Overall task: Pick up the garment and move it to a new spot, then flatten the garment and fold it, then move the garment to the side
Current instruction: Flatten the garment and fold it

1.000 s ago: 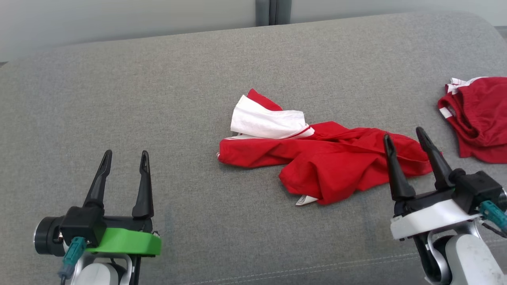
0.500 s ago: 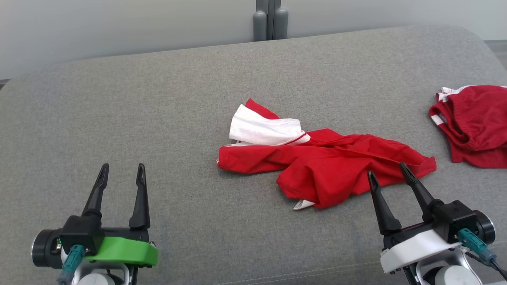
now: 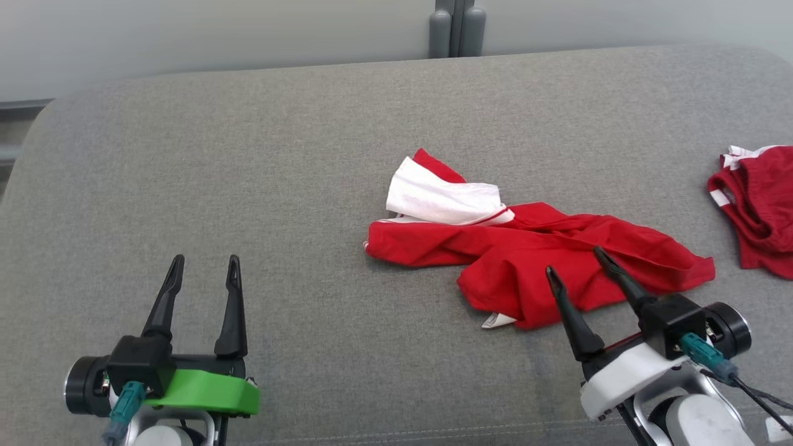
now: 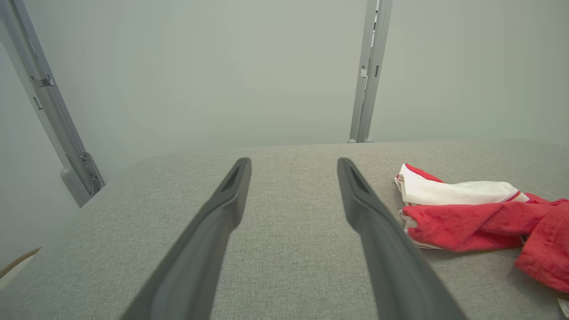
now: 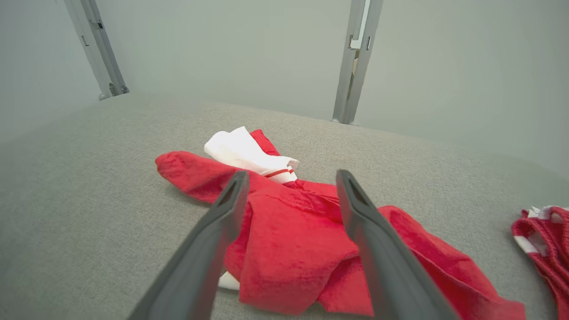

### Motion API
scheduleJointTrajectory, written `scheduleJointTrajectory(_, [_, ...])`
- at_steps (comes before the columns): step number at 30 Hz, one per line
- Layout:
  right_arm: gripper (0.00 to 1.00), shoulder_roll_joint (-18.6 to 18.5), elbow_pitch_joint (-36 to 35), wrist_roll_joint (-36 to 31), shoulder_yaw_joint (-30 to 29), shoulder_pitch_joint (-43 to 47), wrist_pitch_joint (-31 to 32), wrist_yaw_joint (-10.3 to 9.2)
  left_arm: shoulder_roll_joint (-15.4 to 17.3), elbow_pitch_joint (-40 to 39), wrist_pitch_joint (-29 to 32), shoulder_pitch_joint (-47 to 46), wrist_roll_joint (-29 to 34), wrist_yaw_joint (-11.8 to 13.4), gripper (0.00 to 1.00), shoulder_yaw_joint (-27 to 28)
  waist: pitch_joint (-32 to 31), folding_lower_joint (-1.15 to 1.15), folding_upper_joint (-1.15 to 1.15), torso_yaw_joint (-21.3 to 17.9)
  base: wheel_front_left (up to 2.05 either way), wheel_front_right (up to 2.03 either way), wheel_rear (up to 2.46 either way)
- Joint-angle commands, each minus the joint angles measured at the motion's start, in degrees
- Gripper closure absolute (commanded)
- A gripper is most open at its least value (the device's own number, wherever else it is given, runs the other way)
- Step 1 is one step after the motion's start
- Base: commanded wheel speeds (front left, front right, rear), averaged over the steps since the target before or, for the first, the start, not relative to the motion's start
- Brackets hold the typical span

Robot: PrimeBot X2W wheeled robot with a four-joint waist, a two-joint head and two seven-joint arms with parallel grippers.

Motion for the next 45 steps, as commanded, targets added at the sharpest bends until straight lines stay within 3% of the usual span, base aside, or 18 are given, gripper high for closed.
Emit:
scheduleJointTrajectory(1, [0.00, -1.7, 1.1, -0.3, 2.1, -2.0, 0.8, 0.00, -0.3, -0.2, -0.3, -1.1, -0.3, -0.1, 0.00, -0.4, 1.4, 0.00, 0.00, 2.2, 0.00, 0.00, 0.00])
scheduleJointTrajectory(9, [0.00, -8.2, 12.0, -1.1, 10.5, -10.1, 4.2, -0.02, -1.8, 1.5, -1.0, -2.1, -0.7, -0.5, 0.00, -1.2, 3.2, 0.00, 0.00, 6.3, 0.00, 0.00, 0.00])
scheduleJointTrajectory(12, [0.00, -8.8, 15.6, -1.6, 12.4, -12.1, 4.1, -0.02, -2.3, 1.9, -1.2, -2.4, -0.7, -0.6, 0.00, -1.1, 3.5, 0.00, 0.00, 6.9, 0.00, 0.00, 0.00])
scheduleJointTrajectory(13, [0.24, -8.9, 16.5, -1.7, 12.6, -12.5, 4.0, -0.04, -2.3, 2.0, -1.3, -2.5, -0.7, -0.6, 0.00, -1.1, 3.6, 0.00, 0.00, 7.0, 0.00, 0.00, 0.00])
scheduleJointTrajectory(15, [1.00, -8.8, 17.8, -1.5, 12.7, -13.3, 3.5, -0.04, -2.5, 2.1, -1.4, -2.5, -0.6, -0.5, 0.00, -0.8, 3.8, 0.00, 0.00, 7.0, 0.00, 0.00, 0.00])
scheduleJointTrajectory(20, [1.00, -8.4, 18.6, 0.3, 12.0, -14.2, 1.6, -0.04, -2.5, 1.9, -1.4, -2.8, -0.2, -0.5, 0.00, -0.4, 4.3, 0.00, 0.00, 5.7, 0.00, 0.00, 0.00])
scheduleJointTrajectory(27, [1.00, -6.9, 13.8, 2.1, 7.3, -13.5, -1.7, -0.04, -2.4, 1.5, -1.4, -3.1, 0.3, -0.6, 0.00, 0.0, 4.7, 0.00, 0.00, 3.4, 0.00, 0.00, 0.00])
scheduleJointTrajectory(35, [1.00, -3.1, 9.1, 4.7, -6.7, -11.6, -4.4, -0.04, -1.9, 1.2, -1.4, -3.7, 0.8, -0.9, 0.00, 0.4, 5.1, 0.00, 0.00, 0.5, 0.00, 0.00, 0.00])
scheduleJointTrajectory(39, [1.00, -1.5, 13.4, 7.3, -13.4, -10.5, -5.7, -0.04, -1.8, 1.3, -1.4, -4.0, 1.0, -1.2, 0.00, 0.3, 5.3, 0.00, 0.00, -0.1, 0.00, 0.00, 0.00])
scheduleJointTrajectory(45, [1.00, -0.3, 24.4, 9.8, -18.2, -10.1, -8.9, -0.03, -1.7, 1.5, -1.4, -4.6, 1.1, -1.3, 0.00, 0.1, 5.7, 0.00, 0.00, -0.4, 0.00, 0.00, 0.00])
